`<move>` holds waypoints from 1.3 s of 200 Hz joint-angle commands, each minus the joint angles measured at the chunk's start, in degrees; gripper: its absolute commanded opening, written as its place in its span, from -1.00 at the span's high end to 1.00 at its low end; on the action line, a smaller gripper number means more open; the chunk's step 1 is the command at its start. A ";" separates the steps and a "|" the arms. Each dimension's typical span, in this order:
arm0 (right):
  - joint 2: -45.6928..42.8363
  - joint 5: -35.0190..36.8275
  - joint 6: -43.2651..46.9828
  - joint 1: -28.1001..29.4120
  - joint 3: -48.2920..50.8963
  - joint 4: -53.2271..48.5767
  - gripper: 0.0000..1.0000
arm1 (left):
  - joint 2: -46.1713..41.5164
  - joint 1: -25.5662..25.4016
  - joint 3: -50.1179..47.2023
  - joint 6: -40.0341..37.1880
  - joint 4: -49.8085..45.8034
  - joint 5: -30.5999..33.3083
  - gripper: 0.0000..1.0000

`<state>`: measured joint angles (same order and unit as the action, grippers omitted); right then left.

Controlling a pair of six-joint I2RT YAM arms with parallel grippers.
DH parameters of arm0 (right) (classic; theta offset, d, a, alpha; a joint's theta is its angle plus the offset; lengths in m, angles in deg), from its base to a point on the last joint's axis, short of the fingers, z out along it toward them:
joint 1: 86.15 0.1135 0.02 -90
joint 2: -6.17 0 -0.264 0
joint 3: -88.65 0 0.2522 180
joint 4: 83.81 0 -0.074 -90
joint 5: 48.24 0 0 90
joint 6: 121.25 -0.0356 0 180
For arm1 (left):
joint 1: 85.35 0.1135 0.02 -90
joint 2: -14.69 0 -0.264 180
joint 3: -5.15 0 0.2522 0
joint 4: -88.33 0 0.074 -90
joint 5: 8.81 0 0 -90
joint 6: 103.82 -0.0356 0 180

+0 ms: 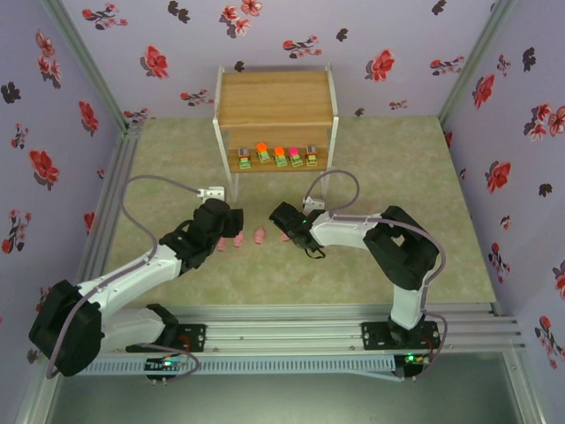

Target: Place and organize the plastic toys onto the shelf

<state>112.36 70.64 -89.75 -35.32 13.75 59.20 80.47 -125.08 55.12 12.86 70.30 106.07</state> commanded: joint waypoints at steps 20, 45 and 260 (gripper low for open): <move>0.97 -0.10 0.86 0.04 0.42 -1.07 0.75 | -0.39 0.62 -0.42 0.72 0.85 -0.21 -0.45; 0.36 0.21 1.22 0.13 0.76 -1.33 0.96 | -0.41 0.66 -0.39 0.75 0.86 -0.20 -0.45; -21.95 10.72 24.53 3.96 -30.27 -25.81 1.00 | 2.83 0.66 0.31 0.47 1.81 -2.43 -0.45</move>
<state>91.44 78.27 -71.61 -31.71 -10.17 37.59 82.37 -124.81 55.12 12.86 70.95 104.45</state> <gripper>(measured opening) 0.003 0.725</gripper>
